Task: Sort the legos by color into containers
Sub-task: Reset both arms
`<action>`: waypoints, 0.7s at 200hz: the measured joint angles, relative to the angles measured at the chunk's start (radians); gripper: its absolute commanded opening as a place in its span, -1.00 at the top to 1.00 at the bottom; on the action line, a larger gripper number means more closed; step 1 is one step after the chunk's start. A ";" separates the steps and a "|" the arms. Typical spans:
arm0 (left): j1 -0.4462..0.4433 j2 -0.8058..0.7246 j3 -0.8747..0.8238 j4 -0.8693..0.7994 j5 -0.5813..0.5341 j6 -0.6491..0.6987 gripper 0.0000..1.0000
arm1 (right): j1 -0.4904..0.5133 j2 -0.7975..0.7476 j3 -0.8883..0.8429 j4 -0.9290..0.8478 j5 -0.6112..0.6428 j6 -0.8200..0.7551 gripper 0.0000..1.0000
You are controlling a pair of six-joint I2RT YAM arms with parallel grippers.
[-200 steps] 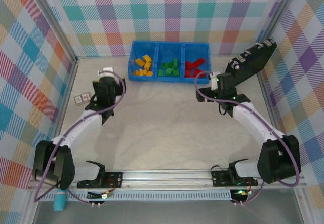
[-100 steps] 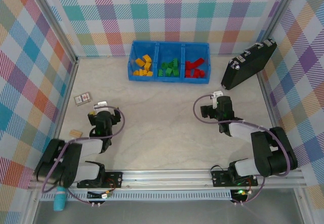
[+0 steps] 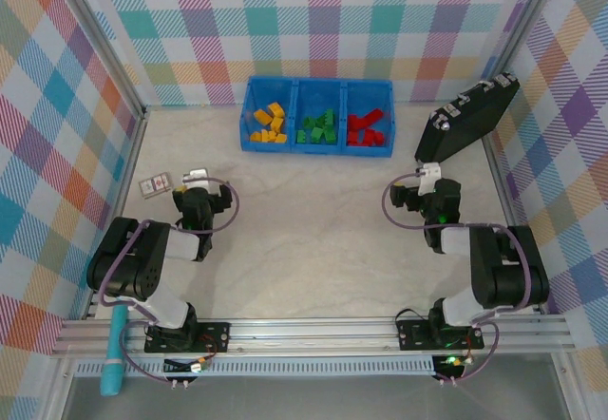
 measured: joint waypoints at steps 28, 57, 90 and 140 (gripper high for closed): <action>0.008 0.000 0.001 -0.027 0.012 -0.009 -1.00 | -0.013 0.023 -0.002 0.008 -0.003 0.033 -0.98; 0.012 0.000 0.001 -0.048 0.027 -0.015 -1.00 | -0.014 0.023 -0.002 0.013 -0.003 0.049 -0.98; 0.012 0.000 0.001 -0.048 0.030 -0.016 -1.00 | -0.014 0.023 -0.002 0.016 -0.003 0.053 -0.98; 0.013 0.000 0.001 -0.048 0.039 -0.016 -1.00 | -0.014 0.023 -0.002 0.016 -0.003 0.053 -0.97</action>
